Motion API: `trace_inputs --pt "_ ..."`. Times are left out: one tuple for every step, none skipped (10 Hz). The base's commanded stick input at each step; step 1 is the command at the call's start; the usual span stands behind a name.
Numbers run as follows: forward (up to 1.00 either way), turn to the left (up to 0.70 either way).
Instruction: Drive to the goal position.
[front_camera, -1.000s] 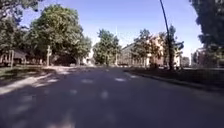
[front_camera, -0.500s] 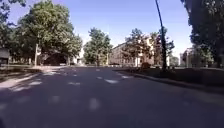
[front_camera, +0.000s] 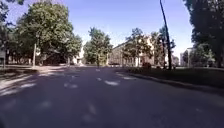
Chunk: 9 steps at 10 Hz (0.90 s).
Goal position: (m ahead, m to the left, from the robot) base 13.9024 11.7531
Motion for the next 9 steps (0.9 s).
trace_inputs --pt "0.70 0.00" --pt "0.70 0.00" --pt "0.70 0.00" --pt "0.70 0.00" --pt "0.70 0.00" --pt "0.70 0.00" --pt "0.70 0.00" --pt "0.70 0.00" --pt "0.70 0.00"
